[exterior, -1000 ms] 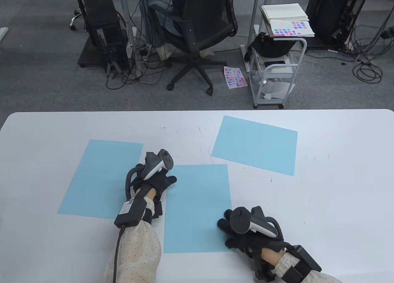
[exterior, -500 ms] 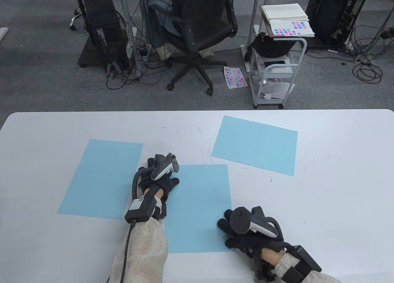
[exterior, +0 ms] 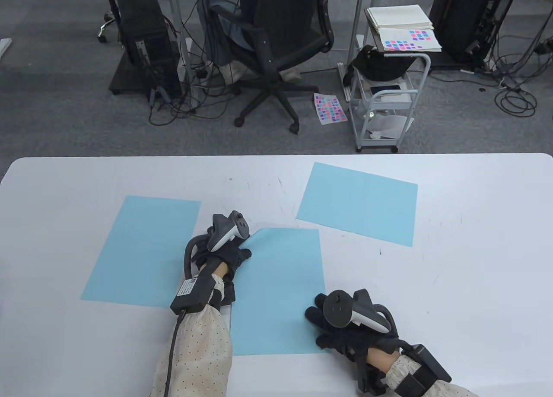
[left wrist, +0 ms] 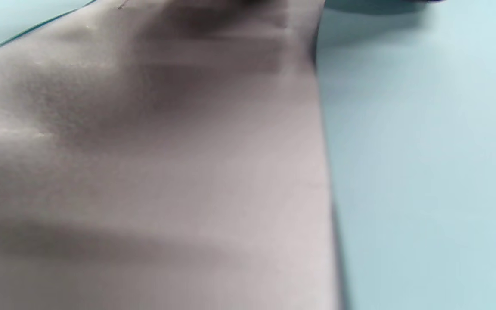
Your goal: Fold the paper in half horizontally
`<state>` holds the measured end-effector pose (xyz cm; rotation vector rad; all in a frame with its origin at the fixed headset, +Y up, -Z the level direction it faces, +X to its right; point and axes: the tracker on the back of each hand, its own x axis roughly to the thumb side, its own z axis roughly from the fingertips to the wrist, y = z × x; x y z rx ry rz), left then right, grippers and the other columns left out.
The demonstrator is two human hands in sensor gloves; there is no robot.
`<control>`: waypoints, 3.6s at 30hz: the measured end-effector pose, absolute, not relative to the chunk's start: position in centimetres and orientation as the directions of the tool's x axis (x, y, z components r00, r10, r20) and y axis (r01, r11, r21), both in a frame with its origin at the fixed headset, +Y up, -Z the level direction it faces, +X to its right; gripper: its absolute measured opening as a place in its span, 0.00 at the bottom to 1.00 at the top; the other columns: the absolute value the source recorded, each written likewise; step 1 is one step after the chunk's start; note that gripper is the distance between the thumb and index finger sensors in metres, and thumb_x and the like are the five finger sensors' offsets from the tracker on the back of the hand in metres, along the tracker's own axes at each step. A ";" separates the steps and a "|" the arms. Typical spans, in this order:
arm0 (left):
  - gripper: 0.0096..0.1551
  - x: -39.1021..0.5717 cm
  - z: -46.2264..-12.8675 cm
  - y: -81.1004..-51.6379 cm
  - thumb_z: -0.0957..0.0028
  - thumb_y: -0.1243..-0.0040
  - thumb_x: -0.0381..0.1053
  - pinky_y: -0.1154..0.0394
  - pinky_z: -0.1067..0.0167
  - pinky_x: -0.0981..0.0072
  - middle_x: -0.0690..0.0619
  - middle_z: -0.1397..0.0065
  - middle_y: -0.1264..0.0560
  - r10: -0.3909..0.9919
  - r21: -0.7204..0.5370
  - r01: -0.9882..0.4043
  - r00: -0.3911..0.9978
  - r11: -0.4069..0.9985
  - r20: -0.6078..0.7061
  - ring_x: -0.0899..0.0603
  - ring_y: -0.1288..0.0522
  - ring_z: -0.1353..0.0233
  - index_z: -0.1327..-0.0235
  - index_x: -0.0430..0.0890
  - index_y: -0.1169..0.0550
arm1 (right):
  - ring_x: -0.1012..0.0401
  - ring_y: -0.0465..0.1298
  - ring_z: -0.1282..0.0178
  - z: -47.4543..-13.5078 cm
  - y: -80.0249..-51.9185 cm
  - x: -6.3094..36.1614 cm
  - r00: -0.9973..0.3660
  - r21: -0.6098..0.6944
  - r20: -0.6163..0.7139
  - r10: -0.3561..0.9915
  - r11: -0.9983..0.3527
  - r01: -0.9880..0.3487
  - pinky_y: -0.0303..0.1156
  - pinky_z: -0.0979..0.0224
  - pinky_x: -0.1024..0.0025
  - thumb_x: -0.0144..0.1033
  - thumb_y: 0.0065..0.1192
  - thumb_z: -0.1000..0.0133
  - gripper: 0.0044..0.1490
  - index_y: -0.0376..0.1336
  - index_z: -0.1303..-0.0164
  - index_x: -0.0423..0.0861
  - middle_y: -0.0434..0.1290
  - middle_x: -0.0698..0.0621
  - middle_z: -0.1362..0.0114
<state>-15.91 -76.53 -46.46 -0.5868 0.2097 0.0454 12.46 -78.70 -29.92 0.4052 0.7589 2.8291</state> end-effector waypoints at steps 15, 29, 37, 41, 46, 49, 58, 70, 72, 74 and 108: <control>0.64 -15.4 -46.3 -73.9 0.58 0.40 0.66 0.40 0.16 0.47 0.68 0.27 0.29 0.178 -0.440 -0.271 0.954 0.856 -0.243 0.52 0.28 0.21 0.27 0.50 0.66 | 0.52 0.28 0.15 -29.9 -78.7 12.5 -0.947 0.514 0.210 0.244 -0.851 -0.106 0.27 0.21 0.36 0.51 0.57 0.49 0.44 0.43 0.25 0.70 0.34 0.68 0.14; 0.24 -16.5 -44.0 -71.4 0.55 0.39 0.60 0.36 0.19 0.49 0.71 0.41 0.15 0.274 -0.284 -0.315 0.946 0.906 -0.175 0.55 0.19 0.30 0.43 0.72 0.23 | 0.52 0.27 0.15 -29.9 -78.7 12.5 -0.946 0.519 0.202 0.254 -0.847 -0.116 0.27 0.21 0.36 0.51 0.57 0.49 0.44 0.43 0.25 0.71 0.34 0.68 0.14; 0.23 -17.7 -41.0 -70.3 0.56 0.41 0.62 0.36 0.19 0.46 0.69 0.38 0.15 0.305 -0.274 -0.324 0.946 0.906 -0.110 0.52 0.20 0.29 0.46 0.71 0.21 | 0.53 0.26 0.15 -29.9 -78.8 12.6 -0.945 0.529 0.191 0.266 -0.839 -0.129 0.27 0.21 0.36 0.51 0.57 0.49 0.44 0.42 0.25 0.71 0.33 0.69 0.14; 0.23 -18.5 -39.2 -70.4 0.56 0.41 0.62 0.36 0.19 0.46 0.69 0.37 0.15 0.308 -0.294 -0.319 0.948 0.901 -0.083 0.52 0.20 0.28 0.46 0.71 0.20 | 0.54 0.26 0.15 -29.9 -78.8 12.6 -0.945 0.532 0.188 0.269 -0.836 -0.132 0.27 0.21 0.36 0.51 0.57 0.49 0.43 0.42 0.25 0.71 0.33 0.69 0.15; 0.22 -19.4 -37.5 -71.4 0.56 0.40 0.62 0.36 0.19 0.46 0.70 0.35 0.16 0.321 -0.322 -0.325 0.945 0.889 -0.065 0.52 0.21 0.27 0.47 0.72 0.20 | 0.54 0.26 0.15 -29.9 -78.8 12.7 -0.945 0.535 0.183 0.272 -0.834 -0.137 0.26 0.21 0.36 0.51 0.57 0.49 0.43 0.42 0.25 0.71 0.32 0.69 0.15; 0.22 -19.6 -36.7 -71.9 0.56 0.40 0.62 0.36 0.19 0.45 0.71 0.34 0.17 0.321 -0.340 -0.316 0.946 0.886 -0.043 0.52 0.22 0.25 0.47 0.73 0.20 | 0.54 0.26 0.15 -29.9 -78.8 12.7 -0.945 0.535 0.182 0.272 -0.833 -0.137 0.26 0.21 0.36 0.51 0.57 0.49 0.44 0.42 0.25 0.72 0.32 0.69 0.15; 0.22 -19.6 -34.6 -73.1 0.58 0.39 0.62 0.38 0.18 0.46 0.74 0.30 0.19 0.236 -0.355 -0.208 0.971 0.911 0.036 0.54 0.25 0.22 0.48 0.74 0.19 | 0.55 0.25 0.16 -29.9 -78.9 12.8 -0.944 0.540 0.178 0.279 -0.829 -0.143 0.26 0.21 0.37 0.52 0.56 0.49 0.43 0.41 0.26 0.72 0.32 0.70 0.15; 0.23 -18.6 -32.2 -75.0 0.60 0.38 0.61 0.47 0.16 0.42 0.77 0.26 0.25 0.116 -0.329 -0.063 0.983 0.942 0.144 0.55 0.39 0.14 0.49 0.75 0.20 | 0.55 0.24 0.16 -29.9 -78.9 12.9 -0.943 0.546 0.177 0.281 -0.826 -0.143 0.25 0.21 0.37 0.52 0.56 0.48 0.44 0.41 0.25 0.72 0.31 0.70 0.15; 0.23 -18.3 -31.9 -75.2 0.60 0.37 0.61 0.48 0.16 0.42 0.78 0.26 0.26 0.088 -0.319 -0.031 0.982 0.947 0.167 0.56 0.40 0.14 0.49 0.75 0.20 | 0.55 0.24 0.16 -29.9 -78.9 12.9 -0.943 0.546 0.177 0.281 -0.826 -0.143 0.25 0.21 0.37 0.52 0.56 0.49 0.44 0.41 0.26 0.72 0.31 0.70 0.15; 0.24 -17.9 -31.7 -75.5 0.61 0.37 0.61 0.48 0.16 0.42 0.78 0.26 0.26 0.064 -0.319 0.000 0.980 0.948 0.190 0.56 0.41 0.14 0.49 0.75 0.20 | 0.55 0.24 0.16 -29.9 -78.9 12.9 -0.943 0.546 0.177 0.281 -0.826 -0.143 0.25 0.21 0.37 0.52 0.56 0.48 0.44 0.41 0.25 0.72 0.31 0.70 0.15; 0.56 -16.5 -30.9 -77.8 0.68 0.45 0.71 0.53 0.15 0.40 0.69 0.14 0.58 -0.131 -0.410 0.211 0.968 0.887 0.213 0.47 0.58 0.11 0.27 0.73 0.57 | 0.55 0.24 0.16 -29.9 -79.0 12.9 -0.944 0.545 0.179 0.277 -0.827 -0.140 0.25 0.21 0.38 0.53 0.55 0.48 0.43 0.41 0.26 0.73 0.31 0.71 0.15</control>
